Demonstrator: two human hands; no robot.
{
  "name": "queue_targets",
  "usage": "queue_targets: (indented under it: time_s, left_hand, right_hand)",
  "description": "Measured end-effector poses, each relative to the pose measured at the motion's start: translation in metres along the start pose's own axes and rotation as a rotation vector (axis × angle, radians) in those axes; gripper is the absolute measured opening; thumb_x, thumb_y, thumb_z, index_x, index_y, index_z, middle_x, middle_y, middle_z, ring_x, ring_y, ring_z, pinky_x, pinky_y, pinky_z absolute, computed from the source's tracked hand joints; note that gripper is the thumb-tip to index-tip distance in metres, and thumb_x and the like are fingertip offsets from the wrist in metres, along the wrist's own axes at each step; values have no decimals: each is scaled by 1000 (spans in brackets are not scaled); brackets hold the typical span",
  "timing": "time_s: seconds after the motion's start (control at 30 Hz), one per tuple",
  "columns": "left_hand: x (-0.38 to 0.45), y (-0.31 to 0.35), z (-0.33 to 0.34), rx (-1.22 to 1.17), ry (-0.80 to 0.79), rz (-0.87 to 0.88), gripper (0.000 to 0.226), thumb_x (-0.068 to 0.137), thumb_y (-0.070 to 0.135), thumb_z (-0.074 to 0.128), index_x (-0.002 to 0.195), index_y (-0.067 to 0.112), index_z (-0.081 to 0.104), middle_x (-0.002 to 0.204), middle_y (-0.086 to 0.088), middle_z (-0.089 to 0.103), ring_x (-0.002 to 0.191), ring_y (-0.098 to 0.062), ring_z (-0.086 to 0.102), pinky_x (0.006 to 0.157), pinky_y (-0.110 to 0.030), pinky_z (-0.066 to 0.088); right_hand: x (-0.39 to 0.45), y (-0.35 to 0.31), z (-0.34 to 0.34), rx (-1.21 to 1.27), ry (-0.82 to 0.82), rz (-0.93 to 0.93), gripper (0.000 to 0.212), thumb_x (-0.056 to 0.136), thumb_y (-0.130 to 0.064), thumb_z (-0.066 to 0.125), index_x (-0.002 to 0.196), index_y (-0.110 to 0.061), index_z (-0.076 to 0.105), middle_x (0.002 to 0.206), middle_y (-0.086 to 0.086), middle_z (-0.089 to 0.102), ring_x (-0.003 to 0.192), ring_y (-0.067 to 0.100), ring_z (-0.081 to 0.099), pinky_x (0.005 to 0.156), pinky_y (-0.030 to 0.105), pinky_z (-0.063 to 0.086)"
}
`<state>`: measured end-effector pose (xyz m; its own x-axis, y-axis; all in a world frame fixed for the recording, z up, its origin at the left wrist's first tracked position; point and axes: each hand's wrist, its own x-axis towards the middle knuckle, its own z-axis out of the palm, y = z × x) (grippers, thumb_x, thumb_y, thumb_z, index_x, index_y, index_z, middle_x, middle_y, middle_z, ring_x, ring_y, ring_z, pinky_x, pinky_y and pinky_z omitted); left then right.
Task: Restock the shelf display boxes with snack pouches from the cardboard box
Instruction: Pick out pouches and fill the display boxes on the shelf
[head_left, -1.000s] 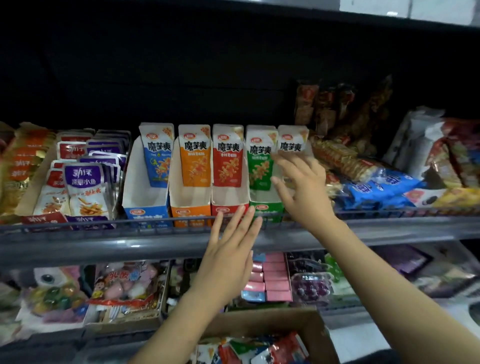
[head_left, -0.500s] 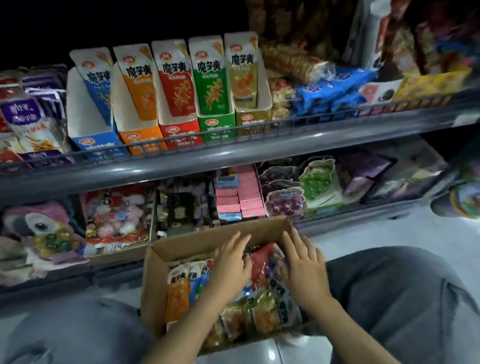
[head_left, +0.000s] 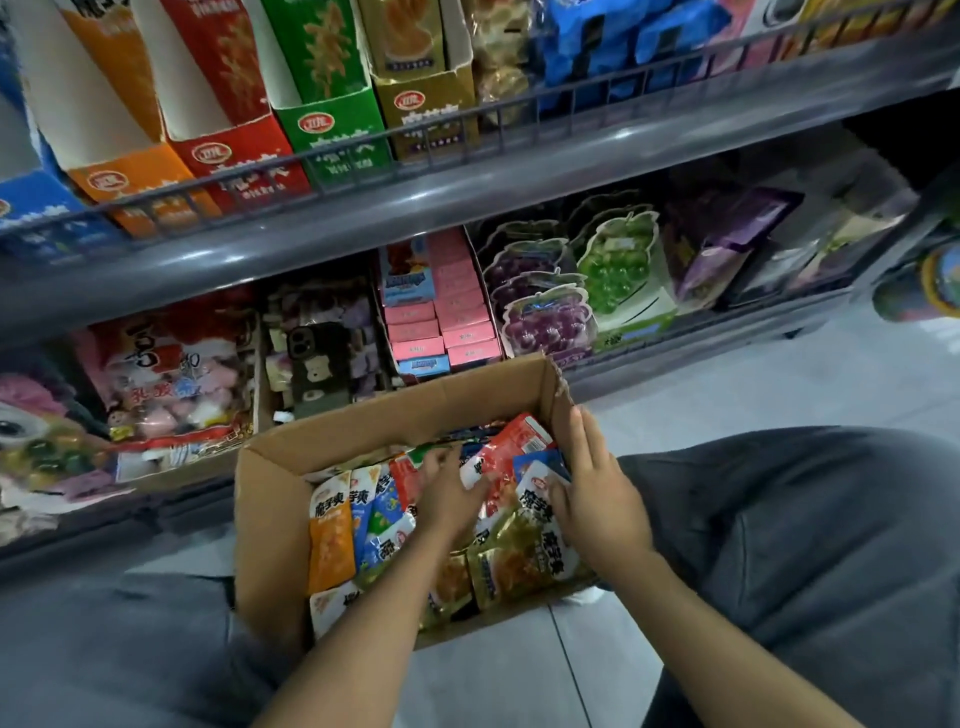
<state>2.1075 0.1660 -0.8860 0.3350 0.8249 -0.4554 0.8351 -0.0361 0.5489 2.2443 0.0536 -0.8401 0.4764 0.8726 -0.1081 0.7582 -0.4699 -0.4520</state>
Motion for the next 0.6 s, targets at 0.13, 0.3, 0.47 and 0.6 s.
queue_targets:
  time_s: [0.13, 0.3, 0.47, 0.6]
  left_hand:
    - [10, 3, 4, -18, -94, -51, 73, 85, 51, 62, 143, 15, 39, 146, -10, 39, 129, -25, 44, 107, -35, 36]
    - [12, 21, 12, -25, -159, -94, 44, 75, 57, 69, 101, 22, 64, 111, 1, 66, 109, -21, 58, 101, -40, 41]
    - [20, 29, 26, -151, -215, -164, 39, 63, 60, 76, 78, 27, 61, 91, 4, 70, 94, -23, 63, 96, -48, 43]
    - [19, 33, 24, -201, -195, -237, 31, 69, 50, 78, 77, 23, 64, 83, 2, 69, 88, -22, 63, 96, -46, 45]
  right_hand:
    - [1, 3, 3, 97, 32, -1, 75, 94, -31, 49, 152, -19, 3, 158, -1, 14, 129, 21, 43, 87, 33, 51]
    - [1, 8, 5, 240, 71, -25, 74, 91, -27, 55, 151, -24, 11, 154, -5, 26, 125, 21, 48, 89, 35, 50]
    - [1, 12, 6, 280, 81, -46, 74, 91, -31, 55, 151, -26, 12, 152, -7, 28, 125, 18, 47, 91, 36, 51]
    - [3, 12, 7, 306, 68, -39, 75, 90, -29, 56, 151, -27, 13, 152, -8, 29, 129, 15, 44, 93, 39, 51]
